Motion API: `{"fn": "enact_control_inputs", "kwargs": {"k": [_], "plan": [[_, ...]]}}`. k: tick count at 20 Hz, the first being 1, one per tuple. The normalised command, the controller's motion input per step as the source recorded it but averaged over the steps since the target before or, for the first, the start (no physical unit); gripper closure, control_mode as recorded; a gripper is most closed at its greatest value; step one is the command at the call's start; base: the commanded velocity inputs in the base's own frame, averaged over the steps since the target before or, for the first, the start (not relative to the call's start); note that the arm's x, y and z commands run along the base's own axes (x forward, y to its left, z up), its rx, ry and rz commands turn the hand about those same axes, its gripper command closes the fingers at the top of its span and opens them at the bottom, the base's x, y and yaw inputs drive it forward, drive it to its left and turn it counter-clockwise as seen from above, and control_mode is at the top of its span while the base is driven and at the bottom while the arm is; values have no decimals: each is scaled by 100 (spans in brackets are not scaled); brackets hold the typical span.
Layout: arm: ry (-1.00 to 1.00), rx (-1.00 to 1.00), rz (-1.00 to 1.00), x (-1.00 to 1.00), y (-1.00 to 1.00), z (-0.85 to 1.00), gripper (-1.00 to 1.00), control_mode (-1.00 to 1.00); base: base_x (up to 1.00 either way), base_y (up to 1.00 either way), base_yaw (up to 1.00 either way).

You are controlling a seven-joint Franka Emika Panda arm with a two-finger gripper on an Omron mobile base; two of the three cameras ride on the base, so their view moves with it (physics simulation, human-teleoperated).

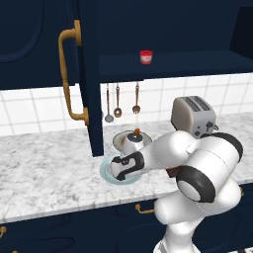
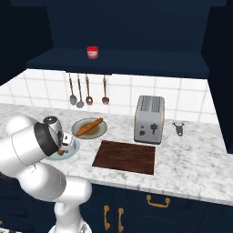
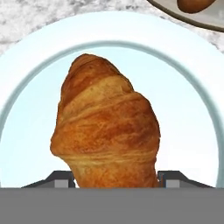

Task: From the different types of pastries on the counter, select a croissant and place it on the cutting board. Then retrieve a jar of jam from the cabinet and place it alongside the croissant on the cutting board.

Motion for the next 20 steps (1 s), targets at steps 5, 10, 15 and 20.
{"fn": "enact_control_inputs", "kwargs": {"k": [5,10,15,20], "plan": [[0,0,0,0,0,9,100,-100,0,0,0],[-9,0,0,0,-37,68,100,-100,0,0,0],[-3,0,0,0,-85,80,100,-100,0,0,0],[0,-2,0,0,-100,49,100,-100,0,0,0]]}}
